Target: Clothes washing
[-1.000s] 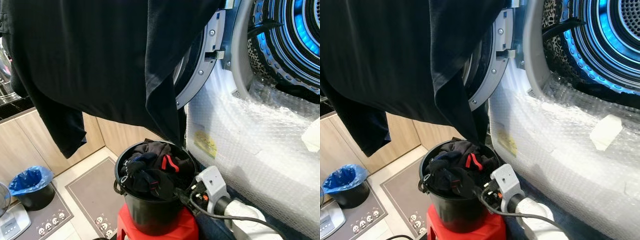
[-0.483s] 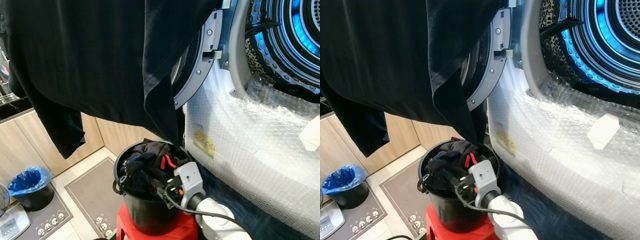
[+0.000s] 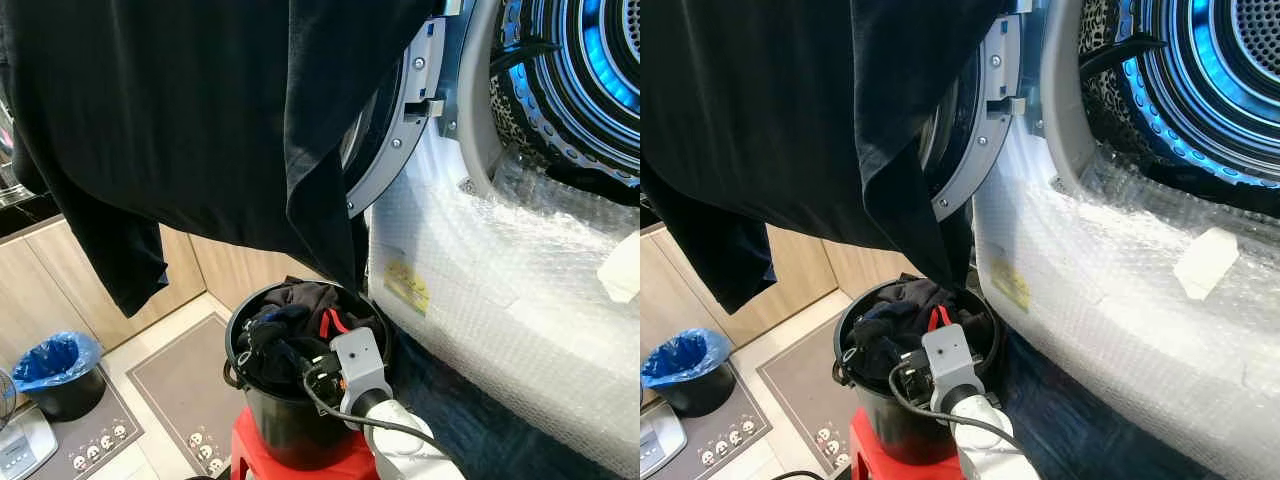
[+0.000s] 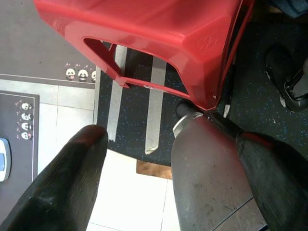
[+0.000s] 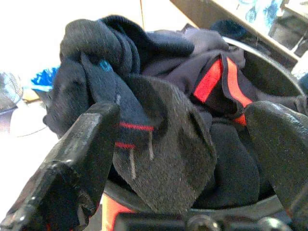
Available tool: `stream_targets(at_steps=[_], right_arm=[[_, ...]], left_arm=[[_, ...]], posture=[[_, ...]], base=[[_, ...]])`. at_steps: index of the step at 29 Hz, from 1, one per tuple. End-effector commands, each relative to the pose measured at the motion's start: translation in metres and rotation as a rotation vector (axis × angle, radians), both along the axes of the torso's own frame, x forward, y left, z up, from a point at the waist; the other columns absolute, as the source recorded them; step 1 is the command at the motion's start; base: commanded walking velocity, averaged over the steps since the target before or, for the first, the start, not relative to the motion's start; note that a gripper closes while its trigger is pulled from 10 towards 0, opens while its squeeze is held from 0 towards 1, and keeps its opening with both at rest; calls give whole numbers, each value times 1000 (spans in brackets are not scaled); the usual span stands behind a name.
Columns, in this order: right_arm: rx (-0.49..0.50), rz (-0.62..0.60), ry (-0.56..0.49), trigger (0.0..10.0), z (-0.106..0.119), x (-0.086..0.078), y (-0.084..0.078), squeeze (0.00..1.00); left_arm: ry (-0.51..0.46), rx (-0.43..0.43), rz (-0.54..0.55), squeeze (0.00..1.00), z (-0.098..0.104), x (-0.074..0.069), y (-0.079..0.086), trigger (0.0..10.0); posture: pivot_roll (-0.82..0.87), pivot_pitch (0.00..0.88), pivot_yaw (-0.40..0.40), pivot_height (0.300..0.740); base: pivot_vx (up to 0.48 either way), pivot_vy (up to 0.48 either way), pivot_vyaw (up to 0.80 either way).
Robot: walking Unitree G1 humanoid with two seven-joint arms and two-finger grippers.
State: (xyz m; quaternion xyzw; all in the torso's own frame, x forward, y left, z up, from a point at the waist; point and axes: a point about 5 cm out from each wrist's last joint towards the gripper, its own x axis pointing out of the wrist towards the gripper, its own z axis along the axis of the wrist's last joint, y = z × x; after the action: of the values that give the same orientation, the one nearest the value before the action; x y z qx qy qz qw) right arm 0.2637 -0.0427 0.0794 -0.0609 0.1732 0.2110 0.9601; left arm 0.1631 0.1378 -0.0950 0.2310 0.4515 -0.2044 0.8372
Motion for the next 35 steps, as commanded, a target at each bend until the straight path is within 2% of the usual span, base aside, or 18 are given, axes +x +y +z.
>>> stream_targets(at_steps=[1,3,6,7,9,11,14,15,18,19,21,22,23,24,32,33,34,35], right_arm=[[5,-5,8,8235,-1,-1,5,0],[-3,0,13,4157,-2,-2,4,0],[-6,-22,24,2980,-4,-3,5,0],[-17,-38,18,980,-5,-3,5,0],[-19,-48,19,1059,-5,-3,6,0],[-14,-45,20,0,-6,-4,9,0],[-4,-39,27,0,-6,-6,13,0],[-3,-35,28,1098,-6,-6,15,0],[7,-38,21,1882,-5,-8,24,0],[15,-35,17,4000,-4,-8,27,0],[23,-30,9,5647,-3,-8,32,0],[39,-5,-1,7647,-1,-8,40,0],[43,2,-4,7647,0,-8,42,0],[48,8,-9,10000,2,-8,45,0],[90,49,-33,10000,8,-8,69,0],[93,45,-32,3098,9,-8,71,0],[95,38,-31,2510,10,-7,74,0],[101,32,-28,0,11,-6,75,0]], left_arm=[[59,8,15,0,-7,-16,4,10000],[60,8,17,0,-7,-16,4,10000],[63,11,19,0,-7,-16,5,10000],[63,12,20,0,-7,-17,5,10000],[63,12,20,0,-7,-17,5,10000],[63,11,21,0,-7,-17,5,10000],[62,10,21,0,-7,-16,5,10000],[62,10,21,0,-7,-16,5,10000],[62,8,22,0,-7,-17,4,10000],[62,8,21,0,-7,-17,4,10000],[63,8,20,0,-7,-17,4,10000],[64,9,20,0,-7,-17,4,10000],[64,9,20,0,-7,-18,4,10000],[64,9,21,0,-7,-18,4,10000],[67,9,24,0,-8,-20,5,10000],[67,9,25,0,-8,-20,5,10000],[67,8,27,0,-8,-20,5,10000],[67,8,28,0,-8,-20,5,10000]], posture=[[-91,0,31,740],[-91,0,31,740],[-92,4,31,740],[-92,10,31,740],[-92,10,31,740],[-91,15,32,740],[-91,18,32,740],[-91,21,33,740],[-88,36,37,740],[-88,40,38,740],[-87,44,40,740],[-84,50,39,740],[-84,50,39,740],[-74,65,39,740],[-55,97,42,740],[-49,103,42,740],[-47,105,41,740],[-41,110,40,740]], base=[[0,0,0],[0,0,0],[0,0,0],[0,0,0],[0,0,0],[0,0,0],[0,0,0],[0,0,0],[0,0,0],[0,0,0],[0,0,0],[0,0,0],[0,0,0],[0,0,0],[0,0,0],[0,0,0],[0,0,0],[0,0,0]])
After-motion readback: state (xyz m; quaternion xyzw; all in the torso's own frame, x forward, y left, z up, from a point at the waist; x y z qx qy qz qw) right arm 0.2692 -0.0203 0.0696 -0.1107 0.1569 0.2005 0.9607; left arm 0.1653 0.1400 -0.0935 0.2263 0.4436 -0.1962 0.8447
